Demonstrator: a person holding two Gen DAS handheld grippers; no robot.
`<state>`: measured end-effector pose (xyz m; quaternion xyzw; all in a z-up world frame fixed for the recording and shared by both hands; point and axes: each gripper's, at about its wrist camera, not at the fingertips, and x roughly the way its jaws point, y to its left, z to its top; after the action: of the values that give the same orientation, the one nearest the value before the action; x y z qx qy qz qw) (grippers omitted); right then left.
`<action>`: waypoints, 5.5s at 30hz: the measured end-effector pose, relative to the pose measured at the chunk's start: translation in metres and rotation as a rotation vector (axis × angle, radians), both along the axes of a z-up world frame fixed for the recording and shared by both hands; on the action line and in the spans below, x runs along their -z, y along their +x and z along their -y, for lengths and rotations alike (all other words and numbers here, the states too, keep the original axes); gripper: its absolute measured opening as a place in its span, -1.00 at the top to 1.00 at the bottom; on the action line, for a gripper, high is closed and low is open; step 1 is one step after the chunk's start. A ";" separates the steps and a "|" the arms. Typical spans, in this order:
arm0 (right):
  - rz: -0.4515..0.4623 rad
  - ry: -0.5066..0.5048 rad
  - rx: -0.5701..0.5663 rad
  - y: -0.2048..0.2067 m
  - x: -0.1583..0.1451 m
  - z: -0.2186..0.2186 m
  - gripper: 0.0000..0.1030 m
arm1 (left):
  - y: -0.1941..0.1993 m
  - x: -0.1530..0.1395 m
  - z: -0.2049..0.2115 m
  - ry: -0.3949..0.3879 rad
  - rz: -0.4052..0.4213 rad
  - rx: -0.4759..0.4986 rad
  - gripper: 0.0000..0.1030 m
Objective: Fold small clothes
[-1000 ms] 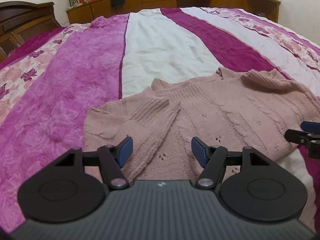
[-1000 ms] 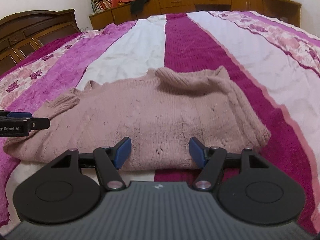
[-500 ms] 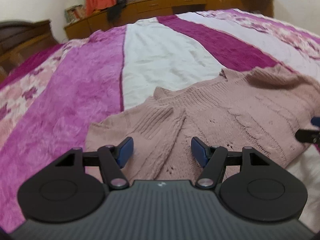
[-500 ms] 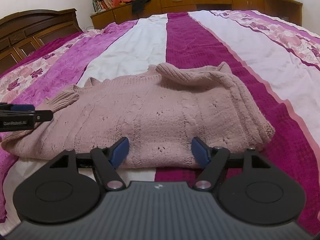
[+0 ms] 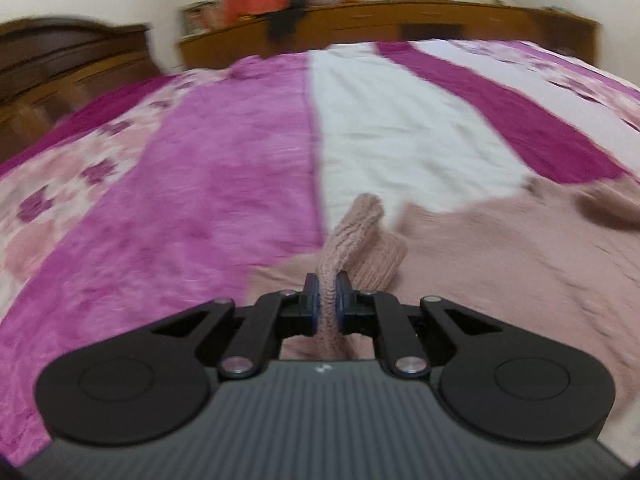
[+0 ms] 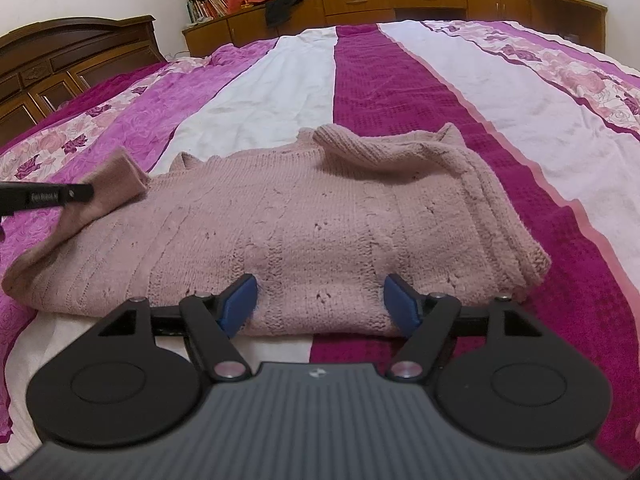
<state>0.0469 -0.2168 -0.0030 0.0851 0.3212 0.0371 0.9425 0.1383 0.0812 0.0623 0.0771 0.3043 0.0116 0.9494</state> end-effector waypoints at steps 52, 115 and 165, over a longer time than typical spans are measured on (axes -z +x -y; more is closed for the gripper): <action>0.035 0.010 -0.265 0.087 -0.043 0.042 0.71 | -0.016 0.014 -0.002 -0.199 -0.153 -0.012 0.74; 0.084 0.027 0.120 0.049 -0.044 0.104 -0.34 | -0.030 0.006 0.001 -0.194 -0.150 -0.028 -0.33; -0.097 0.551 0.054 0.037 0.008 0.139 -0.54 | -0.082 0.000 0.031 -0.164 -0.250 -0.043 -0.39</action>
<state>0.0836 -0.3558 -0.0109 0.3483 0.3412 0.0939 0.8680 0.0567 0.0507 0.0620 -0.0061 0.4217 -0.0026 0.9067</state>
